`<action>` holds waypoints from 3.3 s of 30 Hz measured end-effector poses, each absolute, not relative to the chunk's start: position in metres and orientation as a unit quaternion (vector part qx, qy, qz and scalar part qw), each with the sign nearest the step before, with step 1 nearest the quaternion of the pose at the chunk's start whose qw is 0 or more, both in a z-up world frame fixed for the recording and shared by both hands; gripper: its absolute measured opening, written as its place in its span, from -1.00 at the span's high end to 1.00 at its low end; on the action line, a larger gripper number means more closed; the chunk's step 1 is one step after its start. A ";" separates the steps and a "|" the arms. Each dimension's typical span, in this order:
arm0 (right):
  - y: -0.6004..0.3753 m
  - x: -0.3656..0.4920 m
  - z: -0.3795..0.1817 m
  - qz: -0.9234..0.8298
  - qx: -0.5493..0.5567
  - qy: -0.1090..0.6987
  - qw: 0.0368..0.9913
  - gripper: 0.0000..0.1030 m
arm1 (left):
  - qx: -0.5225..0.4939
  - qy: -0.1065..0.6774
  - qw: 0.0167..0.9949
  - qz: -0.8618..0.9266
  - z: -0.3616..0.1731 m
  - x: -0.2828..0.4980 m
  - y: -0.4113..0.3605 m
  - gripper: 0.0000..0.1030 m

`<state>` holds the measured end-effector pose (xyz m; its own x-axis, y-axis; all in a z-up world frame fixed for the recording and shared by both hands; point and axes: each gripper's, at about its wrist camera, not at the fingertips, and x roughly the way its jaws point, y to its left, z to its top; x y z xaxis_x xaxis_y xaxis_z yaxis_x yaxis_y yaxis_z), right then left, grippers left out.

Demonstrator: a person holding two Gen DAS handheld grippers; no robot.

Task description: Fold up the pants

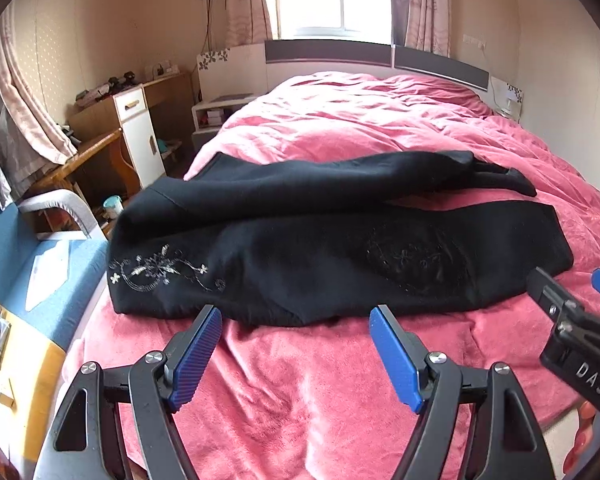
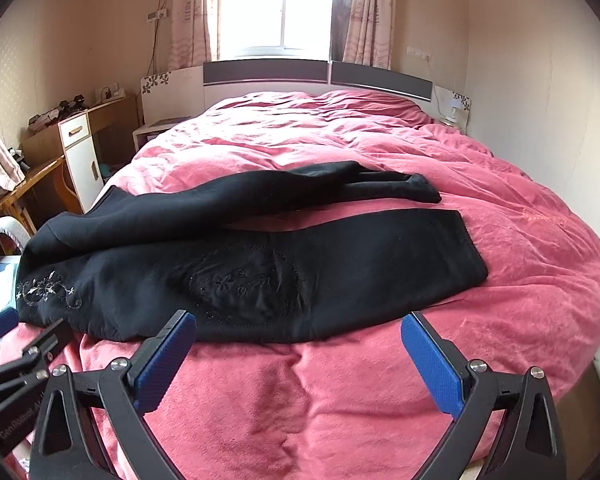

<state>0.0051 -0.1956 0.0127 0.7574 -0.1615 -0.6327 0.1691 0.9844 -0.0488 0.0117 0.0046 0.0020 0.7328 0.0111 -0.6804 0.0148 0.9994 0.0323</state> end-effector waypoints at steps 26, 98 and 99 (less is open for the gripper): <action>-0.190 0.005 0.003 -0.080 0.002 0.348 0.934 -1.00 | 0.021 0.370 0.929 0.003 -0.004 0.012 0.005 -0.52; -0.374 0.027 -0.078 -0.064 0.217 0.380 0.897 -0.82 | -0.229 0.413 0.882 0.002 -0.096 0.065 0.161 -0.30; -0.382 0.028 -0.079 -0.059 0.233 0.375 0.895 -0.77 | -0.231 0.407 0.884 0.003 -0.097 0.068 0.165 -0.30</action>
